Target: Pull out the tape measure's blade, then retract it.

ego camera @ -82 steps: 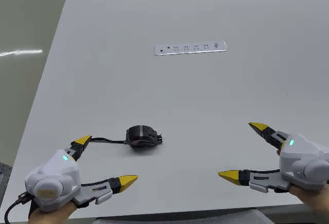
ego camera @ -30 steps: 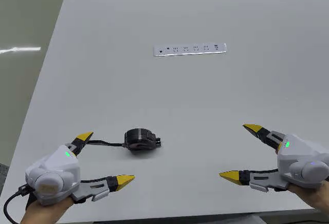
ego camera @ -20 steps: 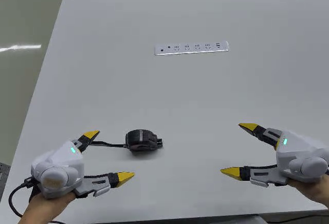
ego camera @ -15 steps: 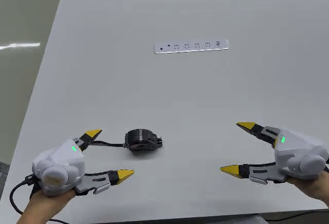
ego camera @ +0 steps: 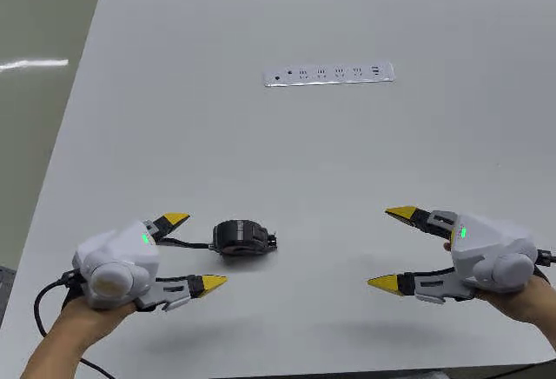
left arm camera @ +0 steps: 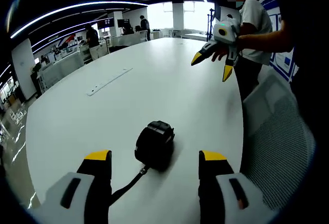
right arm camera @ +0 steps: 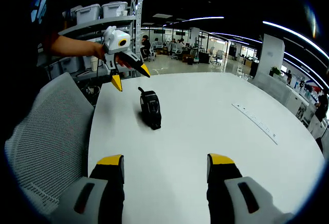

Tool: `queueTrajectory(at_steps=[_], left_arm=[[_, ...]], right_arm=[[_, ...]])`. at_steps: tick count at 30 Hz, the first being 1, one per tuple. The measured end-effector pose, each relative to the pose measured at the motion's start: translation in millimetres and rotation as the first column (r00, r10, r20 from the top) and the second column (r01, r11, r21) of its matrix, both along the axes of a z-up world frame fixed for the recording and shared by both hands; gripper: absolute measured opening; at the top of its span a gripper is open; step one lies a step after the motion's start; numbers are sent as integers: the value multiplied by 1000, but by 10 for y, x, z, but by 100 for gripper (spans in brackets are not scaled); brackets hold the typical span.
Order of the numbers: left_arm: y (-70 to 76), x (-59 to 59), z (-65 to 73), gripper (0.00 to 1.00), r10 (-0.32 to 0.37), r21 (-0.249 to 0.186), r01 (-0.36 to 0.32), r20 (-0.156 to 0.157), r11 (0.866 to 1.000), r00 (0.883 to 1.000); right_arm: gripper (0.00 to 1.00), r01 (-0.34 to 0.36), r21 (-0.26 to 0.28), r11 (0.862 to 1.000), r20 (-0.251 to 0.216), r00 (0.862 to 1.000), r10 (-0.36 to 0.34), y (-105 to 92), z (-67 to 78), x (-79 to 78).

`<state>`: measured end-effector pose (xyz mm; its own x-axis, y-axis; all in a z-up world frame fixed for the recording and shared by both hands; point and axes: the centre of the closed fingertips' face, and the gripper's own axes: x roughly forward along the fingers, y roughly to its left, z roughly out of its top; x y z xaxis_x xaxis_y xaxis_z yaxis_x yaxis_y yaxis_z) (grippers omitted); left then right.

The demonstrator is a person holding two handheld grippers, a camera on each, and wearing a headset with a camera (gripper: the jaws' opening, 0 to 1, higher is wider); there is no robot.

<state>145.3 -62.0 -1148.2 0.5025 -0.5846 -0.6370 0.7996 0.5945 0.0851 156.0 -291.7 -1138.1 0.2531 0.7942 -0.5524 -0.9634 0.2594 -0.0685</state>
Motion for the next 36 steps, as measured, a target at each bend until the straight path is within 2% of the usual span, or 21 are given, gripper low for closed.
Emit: queueTrajectory(at_steps=[4,13,18,22,25,29,33,36], left_arm=[[-17,48,-80,63,-38,33,38,-2,999,999],[-71,135,-282,58,-115,69,118,-45,991,992],[-75,189,-356,55,-151,93,155,-44,984,988],[-82,217,-428,53,-171,112,176,-57,978,984],[-126,241,-468,49,-195,115,201,-65,973,979],[-146,258,-530,47,-229,149,237,-71,960,971],[-168,284,-562,47,-252,149,262,-83,953,964],[-162,297,-600,44,-274,167,287,-99,943,957]], right_arm=[[62,-36,-10,999,0,999,36,67,-49,26],[57,-102,-21,995,-6,995,102,213,-189,91],[53,-122,-33,992,-10,993,121,285,-256,144],[52,-135,-33,990,-20,991,134,355,-306,179],[51,-152,-30,988,-33,988,151,441,-339,197],[47,-178,-24,984,-47,983,177,543,-368,196],[48,-207,-40,977,-45,978,206,625,-415,194],[47,-219,-44,975,-47,975,217,672,-454,214]])
